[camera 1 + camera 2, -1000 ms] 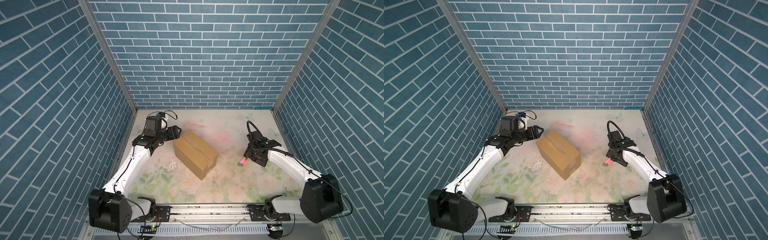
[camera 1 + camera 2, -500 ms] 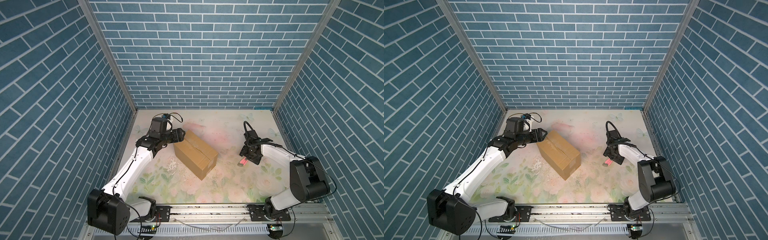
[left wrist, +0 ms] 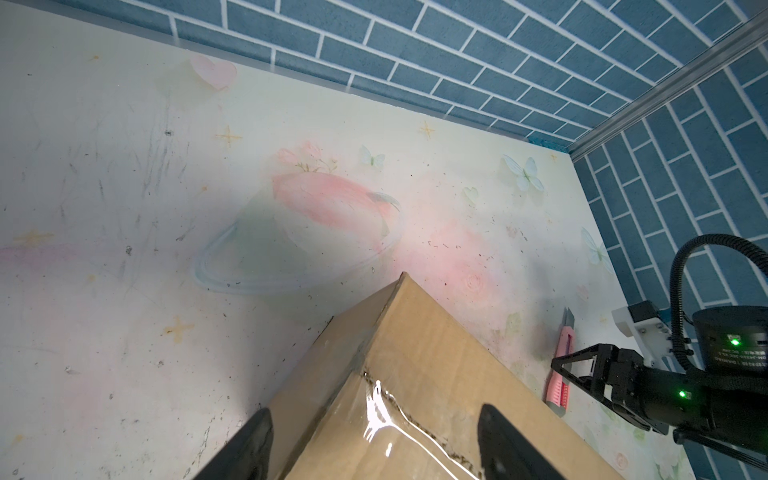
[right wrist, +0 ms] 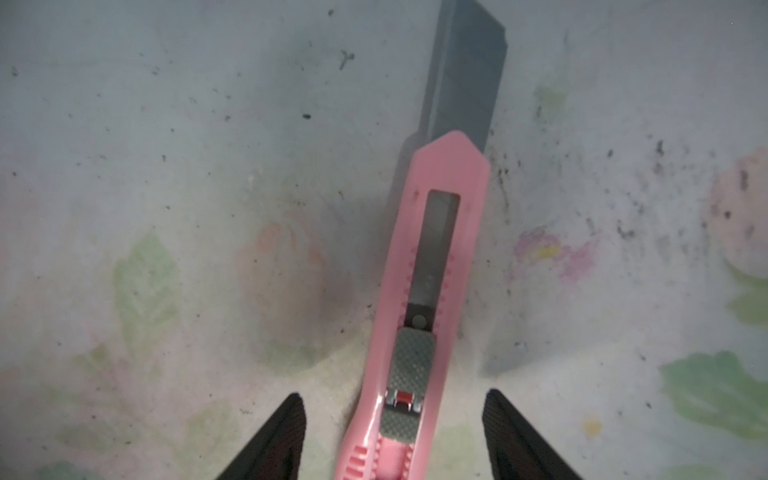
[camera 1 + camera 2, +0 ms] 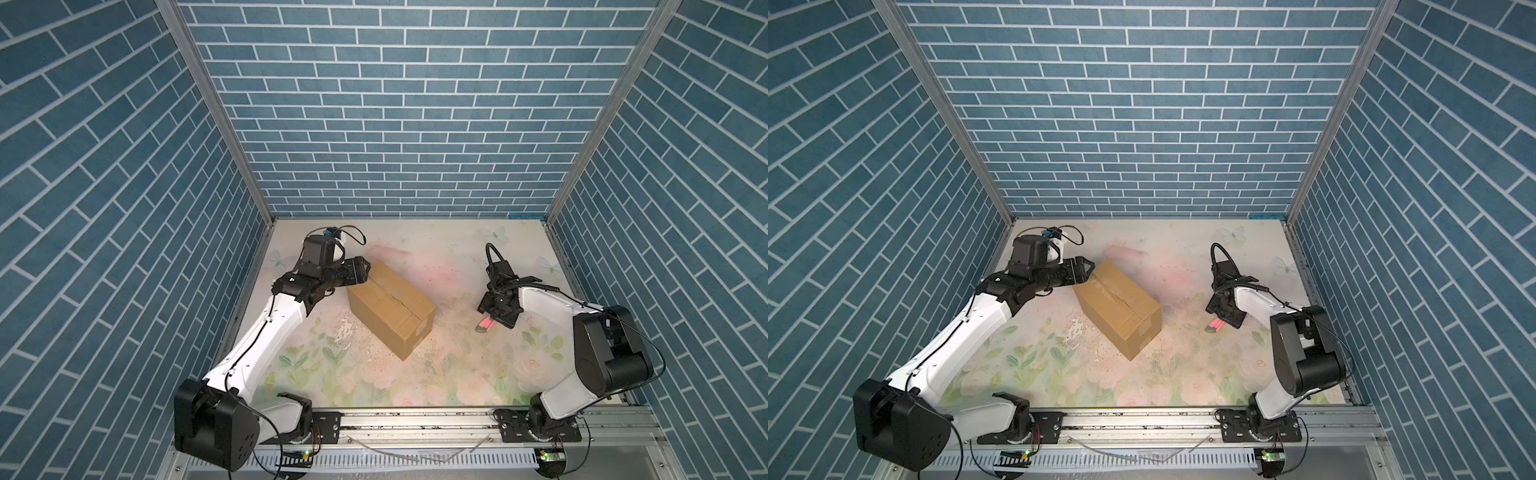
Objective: Unpack the express box
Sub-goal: 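Close the right gripper on the pink box cutter while left gripper holds the box, then lift the pink cutter with the right gripper while the left gripper moves toward it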
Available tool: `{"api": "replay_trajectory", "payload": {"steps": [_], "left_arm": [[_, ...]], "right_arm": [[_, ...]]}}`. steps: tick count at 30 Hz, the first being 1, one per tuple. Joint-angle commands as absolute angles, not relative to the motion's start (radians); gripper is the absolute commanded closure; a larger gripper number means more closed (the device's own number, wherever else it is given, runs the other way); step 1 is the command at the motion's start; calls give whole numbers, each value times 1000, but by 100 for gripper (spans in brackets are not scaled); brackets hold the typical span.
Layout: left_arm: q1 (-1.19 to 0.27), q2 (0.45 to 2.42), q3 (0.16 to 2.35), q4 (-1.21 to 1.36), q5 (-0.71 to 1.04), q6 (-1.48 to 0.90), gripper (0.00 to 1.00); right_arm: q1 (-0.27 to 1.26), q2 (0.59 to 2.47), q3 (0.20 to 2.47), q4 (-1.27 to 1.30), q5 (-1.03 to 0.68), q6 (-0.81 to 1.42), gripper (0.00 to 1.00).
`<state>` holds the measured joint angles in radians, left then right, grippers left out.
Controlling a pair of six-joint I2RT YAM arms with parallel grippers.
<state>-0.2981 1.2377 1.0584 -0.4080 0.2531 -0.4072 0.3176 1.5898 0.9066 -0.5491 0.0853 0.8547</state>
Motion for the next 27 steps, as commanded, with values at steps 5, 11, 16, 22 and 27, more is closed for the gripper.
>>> {"api": "replay_trajectory", "payload": {"steps": [5, 11, 16, 22, 27], "left_arm": [[-304, 1218, 1068, -420, 243, -402, 22], [-304, 1218, 1065, -419, 242, -402, 22], [-304, 1221, 1065, -417, 244, -403, 22], [-304, 1226, 1065, -416, 244, -403, 22], [-304, 1231, 1070, -416, 244, -403, 22]], "right_arm": [[312, 1616, 890, -550, 81, 835, 35], [311, 1630, 888, -557, 85, 827, 40], [311, 1645, 891, -569, 94, 816, 45], [312, 1675, 907, -593, 117, 797, 53], [312, 1696, 917, -612, 131, 777, 65]]}}
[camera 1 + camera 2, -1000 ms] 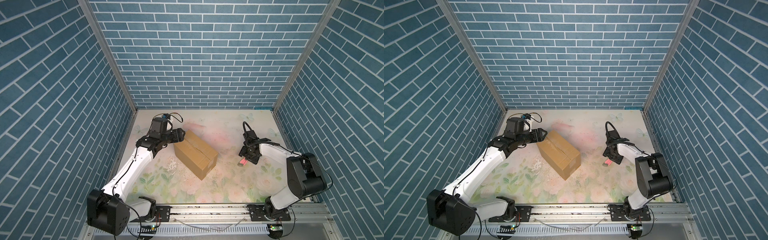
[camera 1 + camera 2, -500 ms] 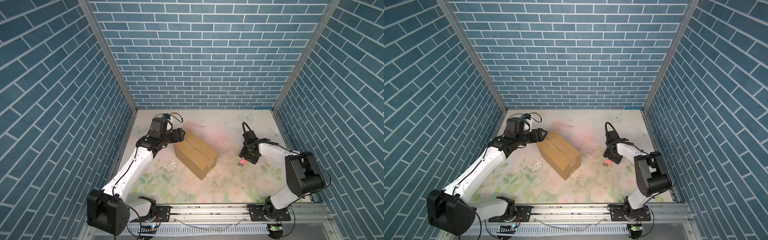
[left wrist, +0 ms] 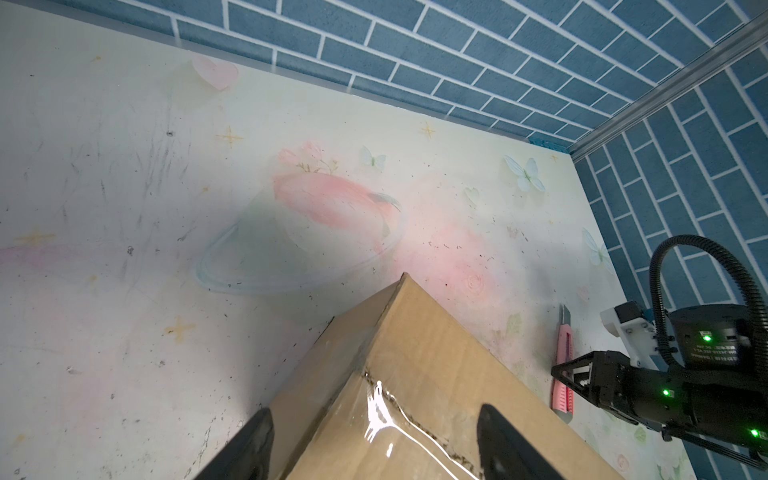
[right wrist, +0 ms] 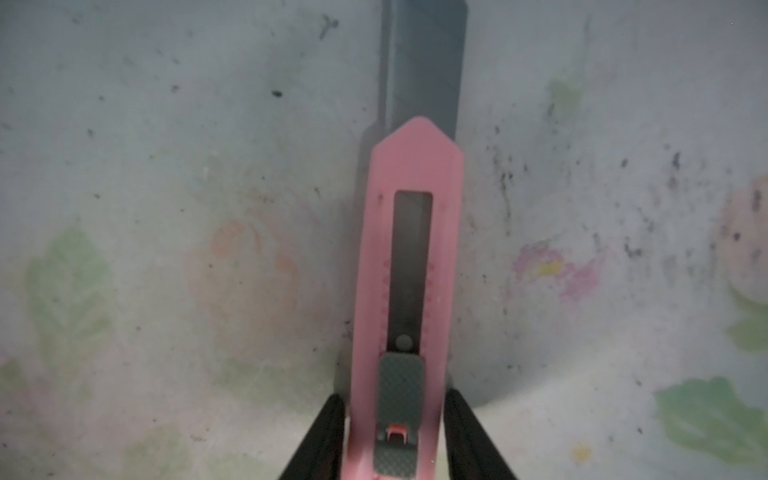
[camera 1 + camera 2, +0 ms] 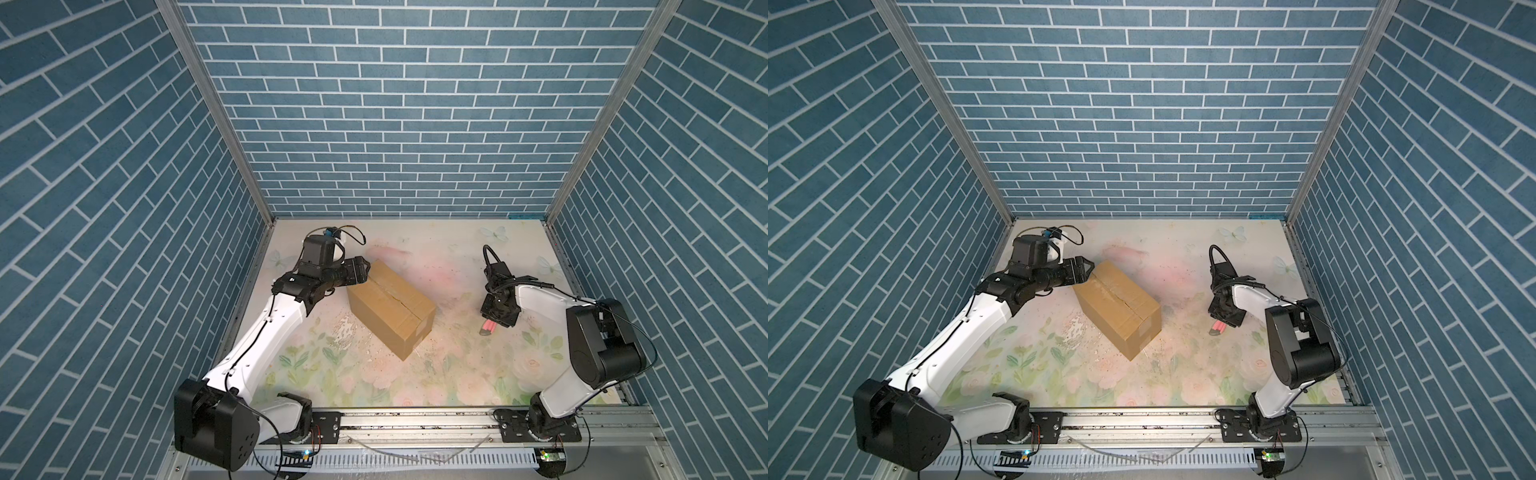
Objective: Unpack the express box
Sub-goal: 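Lift the pink cutter with the right gripper while the left gripper moves toward it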
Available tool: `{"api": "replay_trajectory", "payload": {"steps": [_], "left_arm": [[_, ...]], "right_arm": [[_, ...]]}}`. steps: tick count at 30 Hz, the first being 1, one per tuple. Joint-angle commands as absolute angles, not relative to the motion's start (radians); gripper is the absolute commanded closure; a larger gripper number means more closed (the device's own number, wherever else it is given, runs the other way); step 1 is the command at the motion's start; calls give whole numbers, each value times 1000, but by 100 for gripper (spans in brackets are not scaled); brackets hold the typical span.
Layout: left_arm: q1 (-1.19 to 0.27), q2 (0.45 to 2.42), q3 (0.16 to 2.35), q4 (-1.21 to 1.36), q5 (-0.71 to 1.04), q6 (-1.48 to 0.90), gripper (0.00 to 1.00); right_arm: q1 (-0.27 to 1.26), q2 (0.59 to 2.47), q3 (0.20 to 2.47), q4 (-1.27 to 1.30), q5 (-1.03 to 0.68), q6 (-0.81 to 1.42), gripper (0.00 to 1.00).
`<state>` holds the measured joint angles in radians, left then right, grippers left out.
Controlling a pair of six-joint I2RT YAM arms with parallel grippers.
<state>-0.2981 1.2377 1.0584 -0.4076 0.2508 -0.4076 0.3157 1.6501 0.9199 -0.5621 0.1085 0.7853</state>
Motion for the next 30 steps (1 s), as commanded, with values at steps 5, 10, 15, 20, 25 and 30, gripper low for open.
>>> {"api": "replay_trajectory", "payload": {"steps": [5, 10, 15, 20, 25, 30], "left_arm": [[-304, 1238, 1077, -416, 251, -403, 22], [-304, 1248, 1094, -425, 267, -404, 22], [-304, 1272, 1151, -472, 311, -406, 21], [-331, 1315, 1235, -519, 365, -404, 16], [-405, 1391, 1325, -531, 410, -414, 14], [-476, 1493, 1370, -476, 459, -463, 14]], "right_arm": [[313, 1706, 921, -620, 130, 751, 79], [313, 1705, 936, -640, 131, 710, 88], [313, 1675, 965, -679, 131, 648, 91], [312, 1626, 1003, -726, 106, 567, 94], [313, 1554, 1049, -776, 74, 488, 95], [314, 1474, 1100, -813, 31, 430, 95]]}}
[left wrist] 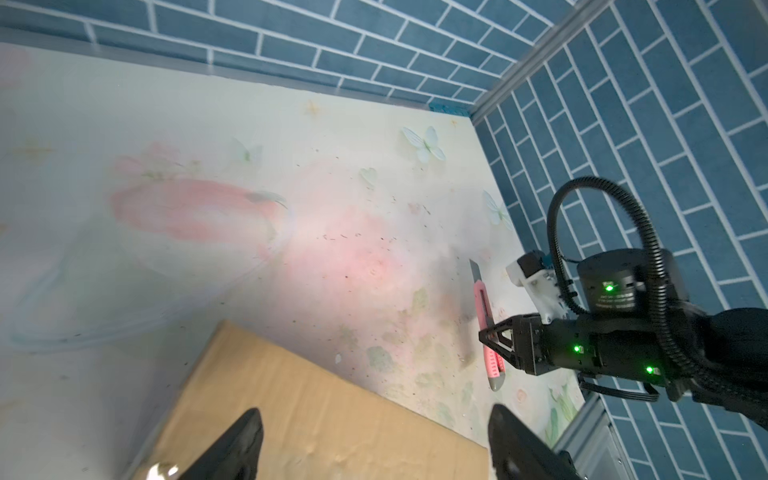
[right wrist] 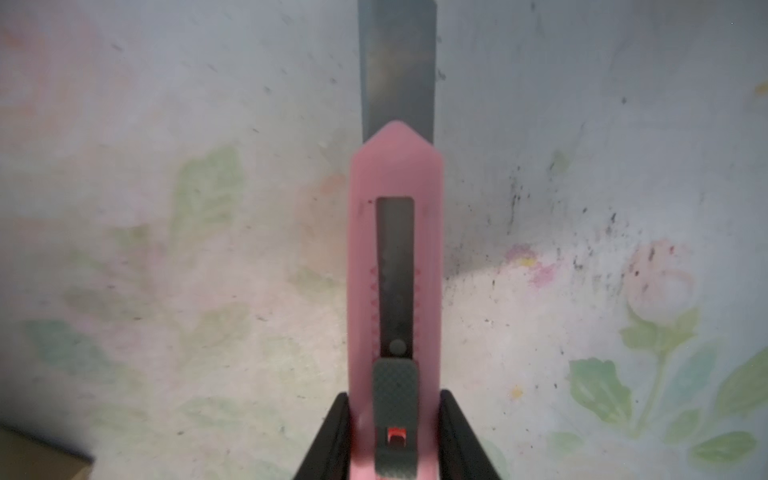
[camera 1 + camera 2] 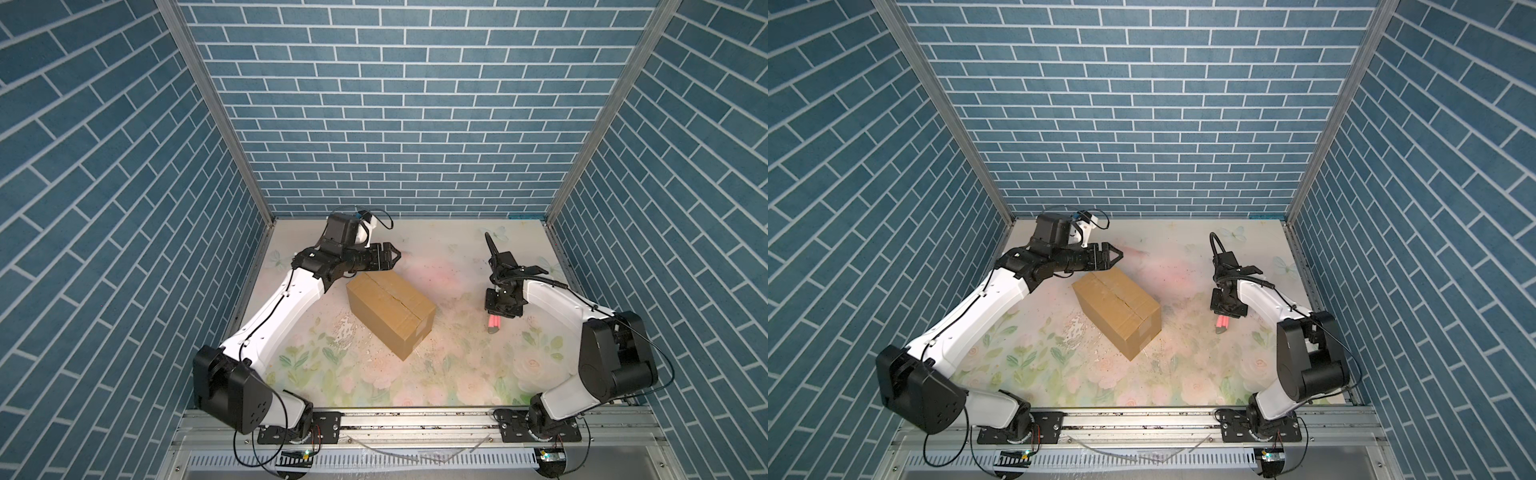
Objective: Unpack the express box
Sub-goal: 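Lift the pink cutter with the right gripper while the left gripper moves toward it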
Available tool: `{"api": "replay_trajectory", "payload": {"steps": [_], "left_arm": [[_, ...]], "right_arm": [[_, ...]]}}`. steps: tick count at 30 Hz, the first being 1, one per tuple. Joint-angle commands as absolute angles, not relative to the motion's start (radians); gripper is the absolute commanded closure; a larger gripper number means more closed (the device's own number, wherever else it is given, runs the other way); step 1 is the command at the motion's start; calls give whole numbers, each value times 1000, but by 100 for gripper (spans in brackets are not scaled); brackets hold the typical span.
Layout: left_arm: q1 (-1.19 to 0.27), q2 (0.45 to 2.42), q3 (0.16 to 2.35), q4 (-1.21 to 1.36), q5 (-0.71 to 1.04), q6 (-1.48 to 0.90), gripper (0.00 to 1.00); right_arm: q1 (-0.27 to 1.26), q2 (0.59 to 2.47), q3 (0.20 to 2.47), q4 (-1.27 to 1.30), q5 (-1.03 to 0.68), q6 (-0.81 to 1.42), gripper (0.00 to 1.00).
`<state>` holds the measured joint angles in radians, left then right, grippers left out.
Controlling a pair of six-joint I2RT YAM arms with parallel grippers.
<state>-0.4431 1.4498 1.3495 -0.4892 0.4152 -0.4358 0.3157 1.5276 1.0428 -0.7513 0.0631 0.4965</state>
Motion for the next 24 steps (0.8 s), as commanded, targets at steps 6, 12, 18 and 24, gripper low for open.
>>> {"api": "replay_trajectory", "payload": {"steps": [6, 12, 18, 24], "left_arm": [[-557, 1614, 1403, -356, 498, -531, 14], [-633, 1739, 1451, -223, 518, -597, 16], [-694, 1842, 1509, -114, 534, -650, 21], [-706, 1893, 1506, 11, 555, -725, 25]], "right_arm": [[323, 1399, 1164, -856, -8, 377, 96], [344, 1356, 1222, -877, -32, 337, 97], [396, 1357, 1264, -899, -31, 303, 98], [425, 1342, 1273, -878, -82, 296, 98]]}}
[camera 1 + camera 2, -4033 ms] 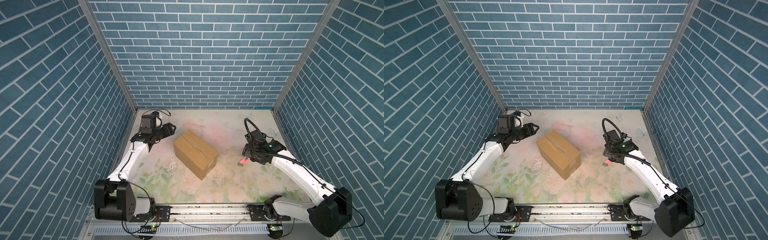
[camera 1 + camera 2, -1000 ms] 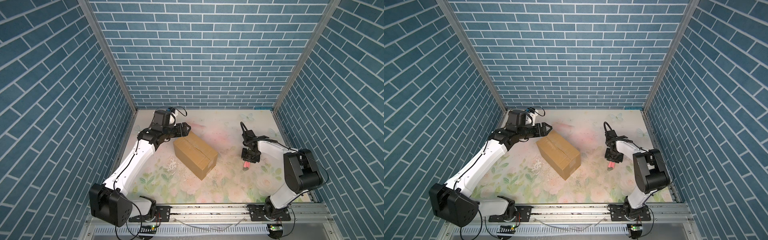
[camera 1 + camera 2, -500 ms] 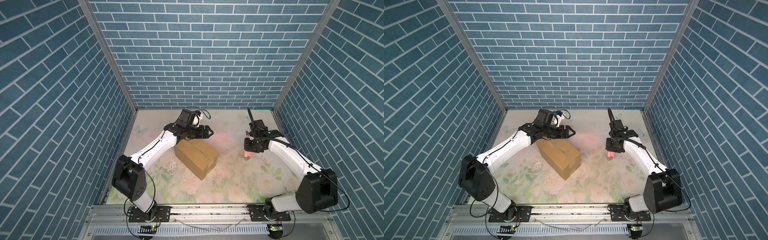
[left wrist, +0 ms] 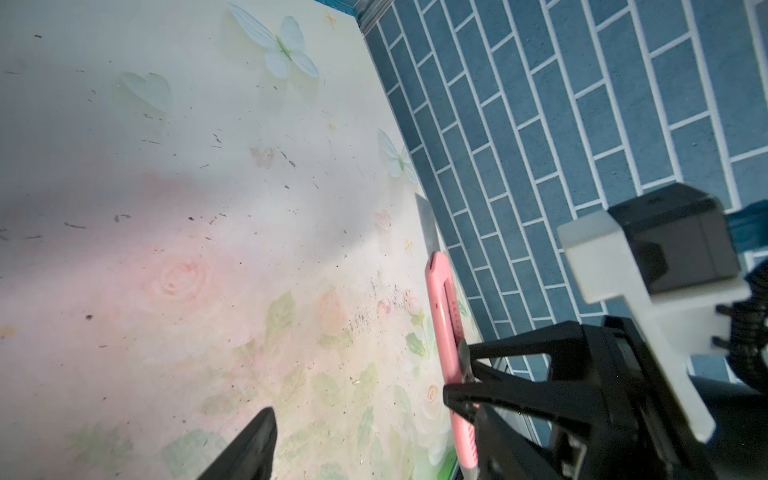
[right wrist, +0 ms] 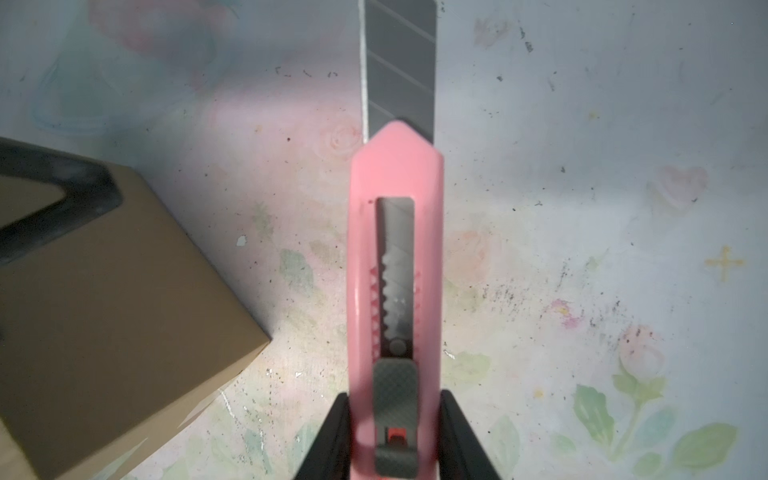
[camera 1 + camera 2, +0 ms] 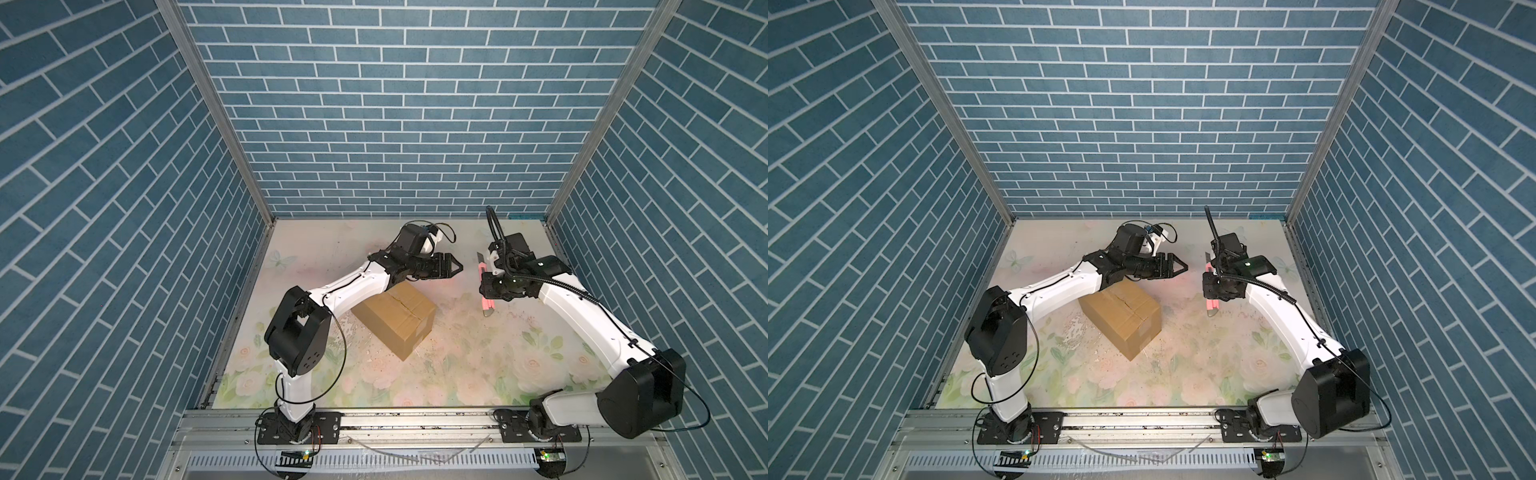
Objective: Unpack the express box
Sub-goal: 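Lift the pink cutter with the right gripper while the left gripper moves toward it, then close the left gripper on the cutter's blade end held by the right gripper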
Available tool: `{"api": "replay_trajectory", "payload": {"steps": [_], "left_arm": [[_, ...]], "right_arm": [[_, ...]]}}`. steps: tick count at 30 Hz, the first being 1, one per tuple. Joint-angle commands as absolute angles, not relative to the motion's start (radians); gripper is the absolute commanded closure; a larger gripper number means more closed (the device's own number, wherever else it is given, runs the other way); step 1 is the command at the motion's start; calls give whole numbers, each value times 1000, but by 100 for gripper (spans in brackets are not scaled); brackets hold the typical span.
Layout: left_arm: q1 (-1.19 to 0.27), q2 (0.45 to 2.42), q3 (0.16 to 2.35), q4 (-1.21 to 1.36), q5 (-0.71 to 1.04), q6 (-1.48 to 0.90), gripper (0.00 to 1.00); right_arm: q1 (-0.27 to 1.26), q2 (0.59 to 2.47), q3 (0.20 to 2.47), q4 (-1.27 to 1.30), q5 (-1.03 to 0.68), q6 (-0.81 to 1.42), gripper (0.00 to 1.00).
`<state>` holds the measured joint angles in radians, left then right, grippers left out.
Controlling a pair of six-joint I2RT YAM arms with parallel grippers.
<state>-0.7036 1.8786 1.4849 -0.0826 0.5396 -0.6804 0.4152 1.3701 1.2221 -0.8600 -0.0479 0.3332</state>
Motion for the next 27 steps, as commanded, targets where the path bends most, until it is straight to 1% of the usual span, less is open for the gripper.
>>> {"api": "replay_trajectory", "payload": {"steps": [1, 2, 5, 8, 15, 24, 27], "left_arm": [[-709, 1900, 1506, 26, 558, -733, 26], [-712, 1905, 1507, 38, 560, -740, 26], [-719, 1921, 1512, 69, 566, -756, 30], [-727, 1937, 1522, 81, 568, -764, 35], [-743, 1955, 1534, 102, 571, -771, 38], [-764, 1979, 1544, 125, 572, -787, 45], [-772, 1991, 1556, 129, 574, -790, 49]], "right_arm": [[426, 1338, 1276, -874, -83, 296, 98], [428, 1335, 1280, -871, -119, 296, 98], [431, 1327, 1291, -872, -145, 293, 98], [433, 1328, 1296, -872, -150, 290, 98], [440, 1330, 1296, -864, -157, 292, 98], [447, 1330, 1298, -856, -163, 296, 99], [450, 1331, 1298, -856, -165, 296, 99]]}}
